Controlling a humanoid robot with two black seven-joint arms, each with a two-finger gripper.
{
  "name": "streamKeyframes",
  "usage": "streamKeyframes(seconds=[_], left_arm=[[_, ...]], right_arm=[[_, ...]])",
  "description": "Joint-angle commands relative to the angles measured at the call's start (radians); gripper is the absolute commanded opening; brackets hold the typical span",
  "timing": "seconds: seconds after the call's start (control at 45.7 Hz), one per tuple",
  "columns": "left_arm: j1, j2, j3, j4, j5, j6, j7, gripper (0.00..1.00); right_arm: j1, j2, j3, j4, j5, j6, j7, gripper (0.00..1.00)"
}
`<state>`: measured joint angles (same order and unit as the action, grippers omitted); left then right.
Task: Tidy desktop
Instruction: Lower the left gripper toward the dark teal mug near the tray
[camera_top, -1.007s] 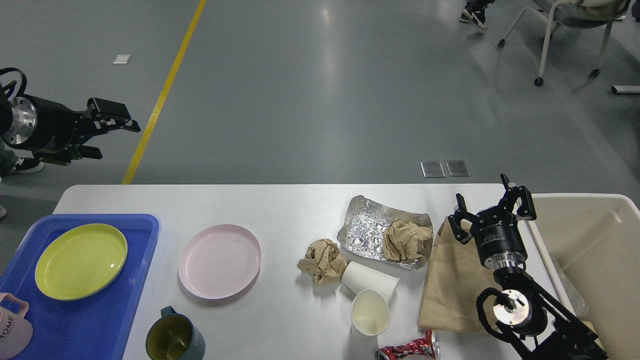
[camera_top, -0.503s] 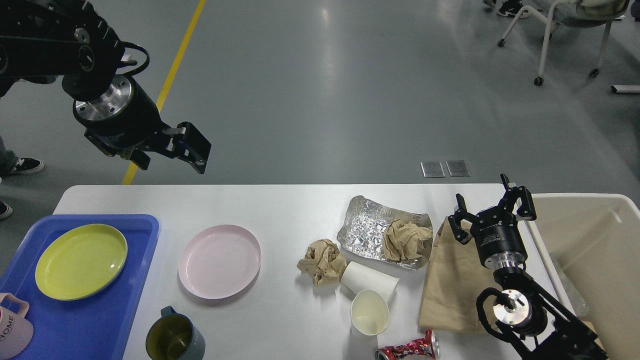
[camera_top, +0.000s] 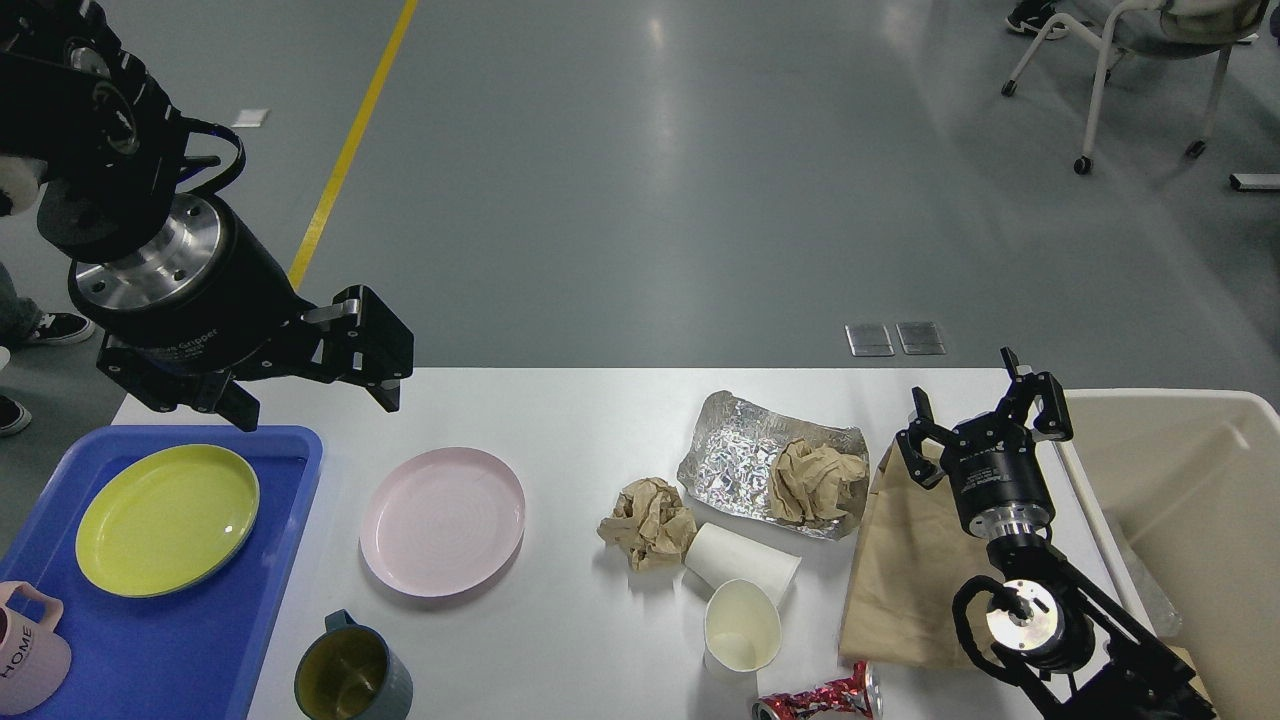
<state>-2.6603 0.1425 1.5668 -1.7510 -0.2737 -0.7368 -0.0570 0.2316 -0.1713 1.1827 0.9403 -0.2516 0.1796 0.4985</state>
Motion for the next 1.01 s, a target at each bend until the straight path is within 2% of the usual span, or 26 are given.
streamKeyframes(seconds=[0.0, 0.153, 0.328, 0.438, 0.525, 0.635, 0.788, 0.985], left_arm=[[0.0, -0.001, -0.002, -0.001, 0.004, -0.001, 0.005, 0.99], [0.003, 0.002, -0.004, 0.002, 0.004, 0.002, -0.009, 0.99], [0.046, 0.005, -0.014, 0.008, 0.004, 0.007, 0.0, 0.99], [0.176, 0.006, -0.034, 0.011, 0.007, 0.022, 0.012, 0.98], [0.276, 0.019, -0.036, 0.018, 0.019, 0.083, 0.014, 0.98], [0.413, 0.083, -0.066, 0.025, 0.044, 0.137, 0.014, 0.98], [0.575, 0.173, -0.103, 0.074, 0.096, 0.169, 0.014, 0.96], [0.775, 0.221, -0.145, 0.093, 0.179, 0.35, 0.014, 0.96]], right_arm=[[0.0, 0.0, 0.0, 0.0, 0.0, 0.0, 0.0, 1.0], [0.0, -0.001, 0.0, 0.0, 0.0, 0.0, 0.0, 1.0], [0.0, -0.001, 0.0, 0.0, 0.0, 0.001, 0.0, 1.0], [0.0, -0.001, 0.0, 0.002, 0.0, 0.0, 0.0, 1.0], [0.0, -0.001, 0.0, 0.002, 0.0, 0.0, 0.0, 1.0], [0.0, -0.001, 0.0, 0.002, 0.0, 0.0, 0.0, 1.0], [0.0, -0.001, 0.0, 0.002, 0.0, 0.0, 0.0, 1.0], [0.0, -0.001, 0.0, 0.002, 0.0, 0.0, 0.0, 1.0]])
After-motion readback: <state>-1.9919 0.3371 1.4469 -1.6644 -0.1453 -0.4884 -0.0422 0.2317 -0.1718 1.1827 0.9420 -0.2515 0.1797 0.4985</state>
